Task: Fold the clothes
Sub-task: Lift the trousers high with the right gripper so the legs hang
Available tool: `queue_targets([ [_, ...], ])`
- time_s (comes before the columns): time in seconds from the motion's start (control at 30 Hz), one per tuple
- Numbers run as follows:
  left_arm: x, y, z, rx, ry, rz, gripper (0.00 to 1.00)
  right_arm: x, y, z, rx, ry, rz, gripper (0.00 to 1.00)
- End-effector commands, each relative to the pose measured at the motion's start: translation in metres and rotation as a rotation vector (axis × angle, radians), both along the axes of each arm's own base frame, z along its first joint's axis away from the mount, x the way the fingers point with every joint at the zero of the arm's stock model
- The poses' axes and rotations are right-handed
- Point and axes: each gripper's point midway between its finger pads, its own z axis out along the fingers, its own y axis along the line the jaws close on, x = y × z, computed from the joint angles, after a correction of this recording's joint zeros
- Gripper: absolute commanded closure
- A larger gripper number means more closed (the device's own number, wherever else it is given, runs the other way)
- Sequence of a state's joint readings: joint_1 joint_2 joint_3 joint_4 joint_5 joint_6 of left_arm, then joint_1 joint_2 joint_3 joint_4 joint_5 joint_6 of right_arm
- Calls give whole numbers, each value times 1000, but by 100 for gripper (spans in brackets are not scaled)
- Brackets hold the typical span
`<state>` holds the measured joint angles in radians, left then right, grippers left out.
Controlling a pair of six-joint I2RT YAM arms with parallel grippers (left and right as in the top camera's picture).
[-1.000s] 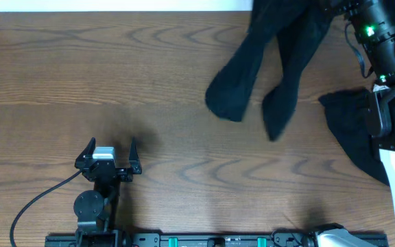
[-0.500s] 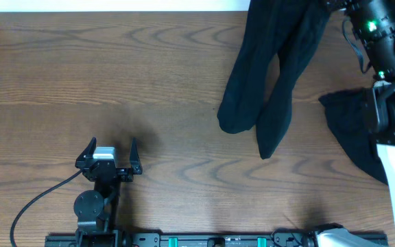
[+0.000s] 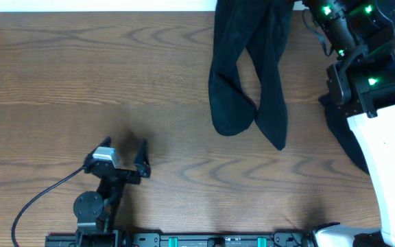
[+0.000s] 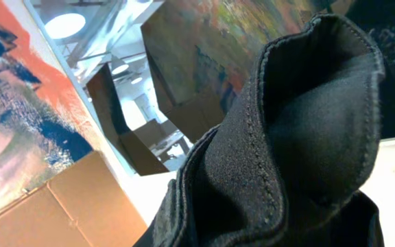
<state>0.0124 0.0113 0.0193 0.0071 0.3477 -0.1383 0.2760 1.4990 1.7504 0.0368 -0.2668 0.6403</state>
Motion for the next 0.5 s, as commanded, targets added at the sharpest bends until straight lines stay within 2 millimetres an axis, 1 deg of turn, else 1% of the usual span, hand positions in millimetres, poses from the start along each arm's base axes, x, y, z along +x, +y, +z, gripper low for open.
queue_targets([
  [0.0,-14,-34,-5,-47,23,-215,2,-25,-1,41,74,-92,24,99],
  [0.1,-14,-35,-3,-46,13,-222,2,-31,5,47,95,-112,48,98],
  [0.23,-14,-36,-3,-46,15,-223,2,-37,19,48,98,-113,82,99],
  [0.33,-14,-36,-4,-47,21,-223,2,-40,36,44,100,-104,120,98],
  [0.47,-14,-35,-6,-48,29,-222,2,-34,61,31,105,-65,143,98],
])
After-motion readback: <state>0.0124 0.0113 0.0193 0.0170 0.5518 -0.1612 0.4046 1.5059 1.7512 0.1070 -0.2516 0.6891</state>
